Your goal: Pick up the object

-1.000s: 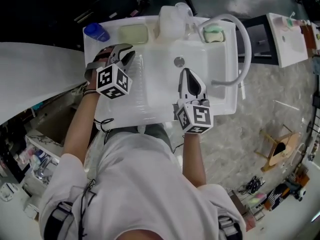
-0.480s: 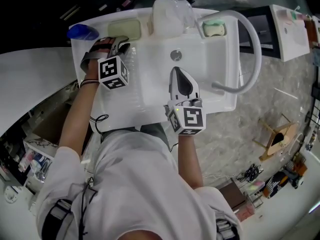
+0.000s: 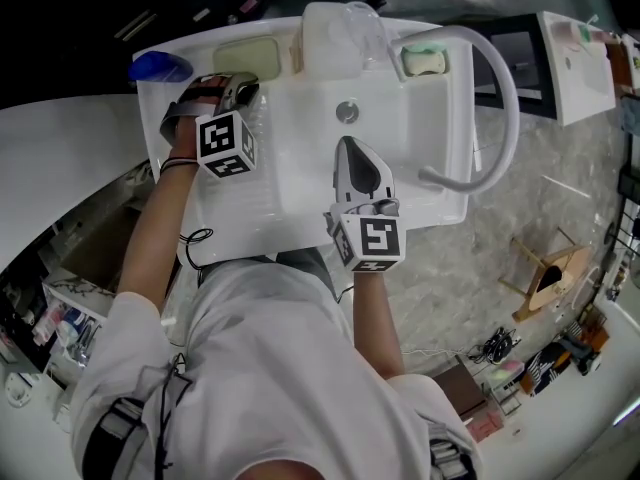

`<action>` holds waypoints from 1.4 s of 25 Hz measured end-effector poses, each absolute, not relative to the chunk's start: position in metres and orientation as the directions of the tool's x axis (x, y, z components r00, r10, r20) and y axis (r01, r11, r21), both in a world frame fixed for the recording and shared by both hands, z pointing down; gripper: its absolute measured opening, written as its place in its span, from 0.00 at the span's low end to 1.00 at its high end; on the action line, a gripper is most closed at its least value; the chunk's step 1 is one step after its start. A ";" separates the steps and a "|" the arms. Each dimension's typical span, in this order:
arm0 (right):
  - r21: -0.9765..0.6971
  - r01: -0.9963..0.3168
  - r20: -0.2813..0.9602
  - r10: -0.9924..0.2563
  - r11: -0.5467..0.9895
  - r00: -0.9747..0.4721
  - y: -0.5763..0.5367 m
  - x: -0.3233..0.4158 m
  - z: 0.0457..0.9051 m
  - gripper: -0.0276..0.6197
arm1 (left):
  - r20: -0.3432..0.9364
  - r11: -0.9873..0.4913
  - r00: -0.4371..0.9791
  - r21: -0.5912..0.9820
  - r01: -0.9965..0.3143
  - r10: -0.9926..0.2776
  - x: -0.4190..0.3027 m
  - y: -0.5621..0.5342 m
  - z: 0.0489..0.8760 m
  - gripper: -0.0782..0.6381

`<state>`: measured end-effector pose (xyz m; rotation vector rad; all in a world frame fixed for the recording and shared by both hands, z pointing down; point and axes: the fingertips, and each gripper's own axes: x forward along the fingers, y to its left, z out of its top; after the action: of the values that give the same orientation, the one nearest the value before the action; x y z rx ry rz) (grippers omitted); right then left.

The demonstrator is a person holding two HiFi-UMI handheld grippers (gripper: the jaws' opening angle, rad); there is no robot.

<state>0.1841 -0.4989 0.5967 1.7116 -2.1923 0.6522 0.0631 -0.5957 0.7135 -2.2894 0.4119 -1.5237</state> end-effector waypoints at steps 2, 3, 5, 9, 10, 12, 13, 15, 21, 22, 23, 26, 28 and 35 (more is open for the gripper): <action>-0.170 -0.964 0.477 -0.839 0.203 -0.261 -0.497 0.182 0.595 0.06 | 0.813 -0.894 0.390 -0.443 -0.066 -0.432 0.065 -0.593 0.709 0.19; -0.168 -0.964 0.473 -0.841 0.208 -0.264 -0.496 0.180 0.594 0.06 | 0.809 -0.895 0.399 -0.437 -0.085 -0.432 0.065 -0.592 0.705 0.19; -0.169 -0.962 0.465 -0.843 0.216 -0.271 -0.494 0.178 0.590 0.06 | 0.793 -0.894 0.420 -0.430 -0.127 -0.441 0.067 -0.592 0.695 0.19; -0.167 -0.960 0.451 -0.849 0.224 -0.276 -0.487 0.183 0.579 0.06 | 0.758 -0.882 0.453 -0.424 -0.205 -0.469 0.074 -0.591 0.668 0.19; -0.163 -0.960 0.446 -0.851 0.227 -0.277 -0.484 0.184 0.577 0.05 | 0.751 -0.878 0.455 -0.427 -0.217 -0.478 0.073 -0.589 0.662 0.19; -0.160 -0.959 0.432 -0.857 0.233 -0.280 -0.477 0.184 0.571 0.05 | 0.737 -0.868 0.460 -0.433 -0.242 -0.495 0.069 -0.581 0.650 0.19; -0.162 -0.959 0.424 -0.861 0.234 -0.281 -0.474 0.184 0.568 0.05 | 0.727 -0.863 0.465 -0.432 -0.261 -0.505 0.068 -0.577 0.642 0.19; -0.166 -0.957 0.403 -0.870 0.237 -0.285 -0.469 0.186 0.558 0.05 | 0.701 -0.848 0.478 -0.427 -0.313 -0.530 0.067 -0.570 0.625 0.19; -0.162 -0.952 0.341 -0.891 0.260 -0.301 -0.453 0.187 0.526 0.05 | 0.619 -0.797 0.509 -0.390 -0.462 -0.598 0.060 -0.542 0.567 0.19; -0.161 -0.951 0.331 -0.894 0.263 -0.303 -0.451 0.187 0.521 0.05 | 0.604 -0.787 0.512 -0.390 -0.478 -0.611 0.058 -0.537 0.558 0.19; -0.159 -0.951 0.321 -0.897 0.265 -0.304 -0.449 0.188 0.516 0.05 | 0.589 -0.776 0.513 -0.391 -0.495 -0.625 0.055 -0.533 0.548 0.19; -0.154 -0.951 0.292 -0.907 0.267 -0.302 -0.444 0.192 0.499 0.05 | 0.536 -0.741 0.522 -0.372 -0.559 -0.663 0.047 -0.520 0.520 0.19; -0.157 -0.951 0.274 -0.914 0.266 -0.300 -0.440 0.194 0.488 0.05 | 0.504 -0.713 0.518 -0.354 -0.606 -0.691 0.038 -0.512 0.501 0.19; -0.143 -0.953 0.208 -0.934 0.266 -0.292 -0.433 0.202 0.455 0.05 | 0.422 -0.619 0.471 -0.353 -0.702 -0.775 0.010 -0.488 0.460 0.19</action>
<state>0.2019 -0.4329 0.4546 1.8179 -2.4339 0.3688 0.0097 -0.4877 0.4604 -2.5808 1.3025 -0.8438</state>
